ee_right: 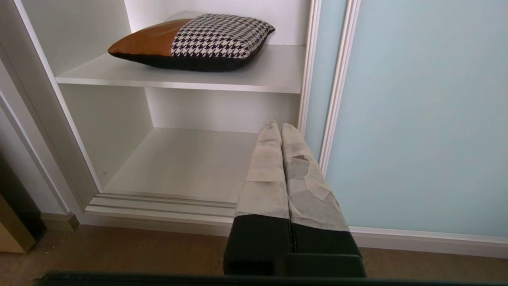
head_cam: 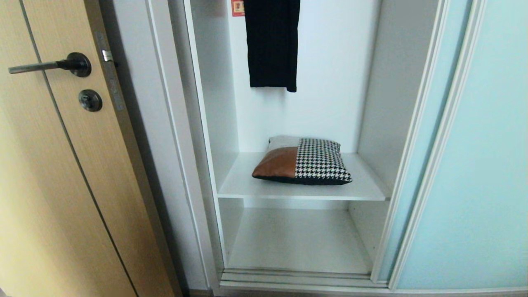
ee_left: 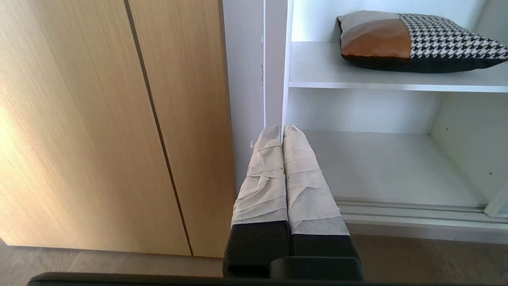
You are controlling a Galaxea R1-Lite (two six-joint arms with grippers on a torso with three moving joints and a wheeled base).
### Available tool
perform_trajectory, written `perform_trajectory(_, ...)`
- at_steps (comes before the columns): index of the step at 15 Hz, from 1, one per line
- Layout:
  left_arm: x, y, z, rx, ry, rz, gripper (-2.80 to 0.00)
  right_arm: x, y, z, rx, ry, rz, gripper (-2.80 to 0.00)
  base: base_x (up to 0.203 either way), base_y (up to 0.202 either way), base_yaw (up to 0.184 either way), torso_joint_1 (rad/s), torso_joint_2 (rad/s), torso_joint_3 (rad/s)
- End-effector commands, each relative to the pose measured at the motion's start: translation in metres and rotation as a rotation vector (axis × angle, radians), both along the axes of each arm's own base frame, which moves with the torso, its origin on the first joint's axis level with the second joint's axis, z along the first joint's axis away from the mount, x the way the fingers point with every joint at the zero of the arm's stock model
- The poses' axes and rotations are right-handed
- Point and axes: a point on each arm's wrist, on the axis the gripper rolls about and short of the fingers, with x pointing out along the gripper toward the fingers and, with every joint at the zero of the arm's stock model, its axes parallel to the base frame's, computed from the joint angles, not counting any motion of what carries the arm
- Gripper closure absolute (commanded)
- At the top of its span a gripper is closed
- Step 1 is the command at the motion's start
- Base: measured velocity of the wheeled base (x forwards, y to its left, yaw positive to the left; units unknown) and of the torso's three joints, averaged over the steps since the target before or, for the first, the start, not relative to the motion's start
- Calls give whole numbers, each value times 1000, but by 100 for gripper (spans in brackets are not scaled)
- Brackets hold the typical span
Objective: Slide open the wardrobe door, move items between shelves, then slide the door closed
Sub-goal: Place the pillow on the lower shelf
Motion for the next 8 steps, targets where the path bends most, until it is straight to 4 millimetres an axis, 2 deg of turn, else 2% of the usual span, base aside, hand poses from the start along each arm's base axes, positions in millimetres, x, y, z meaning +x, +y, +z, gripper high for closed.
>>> perform_trajectory(1,0,0,0,6,1,-2,0,0,0,0,0,-2,0,0,0,0,0,0,0,0)
perform_trajectory(8,0,0,0,3,1,0,0,0,0,0,0,-1,0,0,0,0,0,0,0,0)
